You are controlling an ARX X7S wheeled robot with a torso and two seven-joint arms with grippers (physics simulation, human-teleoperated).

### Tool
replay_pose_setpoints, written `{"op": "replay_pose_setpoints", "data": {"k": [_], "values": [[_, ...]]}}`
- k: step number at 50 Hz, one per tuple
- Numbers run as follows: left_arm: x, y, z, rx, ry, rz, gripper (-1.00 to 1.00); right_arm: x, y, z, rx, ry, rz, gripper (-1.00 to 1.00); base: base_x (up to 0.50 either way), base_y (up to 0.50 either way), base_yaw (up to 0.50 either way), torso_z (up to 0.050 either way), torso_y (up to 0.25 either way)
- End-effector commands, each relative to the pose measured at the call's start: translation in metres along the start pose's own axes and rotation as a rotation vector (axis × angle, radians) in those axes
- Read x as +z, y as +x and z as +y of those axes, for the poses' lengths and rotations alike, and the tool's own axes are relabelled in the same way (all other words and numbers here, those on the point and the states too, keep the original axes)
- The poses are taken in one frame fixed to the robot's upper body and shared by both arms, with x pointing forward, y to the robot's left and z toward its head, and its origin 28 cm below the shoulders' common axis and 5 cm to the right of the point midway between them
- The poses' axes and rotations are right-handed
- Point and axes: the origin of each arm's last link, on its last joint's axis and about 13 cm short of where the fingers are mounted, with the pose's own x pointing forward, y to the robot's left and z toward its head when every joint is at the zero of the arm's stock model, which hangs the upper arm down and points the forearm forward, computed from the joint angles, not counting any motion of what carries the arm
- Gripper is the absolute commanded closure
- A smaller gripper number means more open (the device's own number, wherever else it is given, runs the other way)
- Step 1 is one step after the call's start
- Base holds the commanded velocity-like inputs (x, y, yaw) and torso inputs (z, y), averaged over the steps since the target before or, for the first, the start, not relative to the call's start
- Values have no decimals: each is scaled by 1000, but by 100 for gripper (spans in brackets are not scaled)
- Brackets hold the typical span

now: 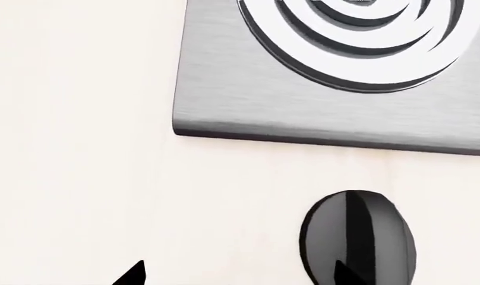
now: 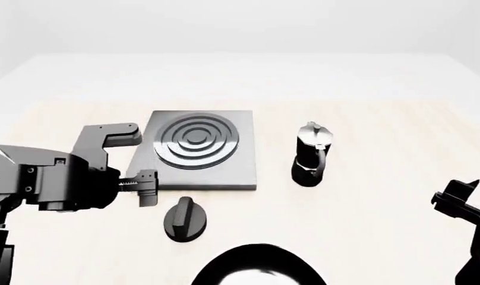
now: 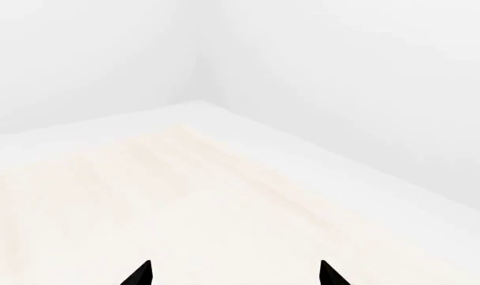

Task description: Turn on the stove and put the frying pan on it.

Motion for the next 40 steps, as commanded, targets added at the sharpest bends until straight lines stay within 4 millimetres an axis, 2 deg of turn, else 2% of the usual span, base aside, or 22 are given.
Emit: {"op": "replay_pose_setpoints", "data": {"k": [1, 23, 40], "values": [[-3, 6, 4, -50, 30, 30, -100, -1, 0, 1, 2, -2, 3, -100, 0, 0, 0, 0, 0], [-3, 25, 26, -105, 59, 52, -100, -1, 1, 3, 6, -7, 9, -100, 0, 0, 0, 0, 0], [-8, 35, 23, -164, 106, 83, -100, 0, 1, 4, 9, -11, 11, -100, 0, 0, 0, 0, 0]]}}
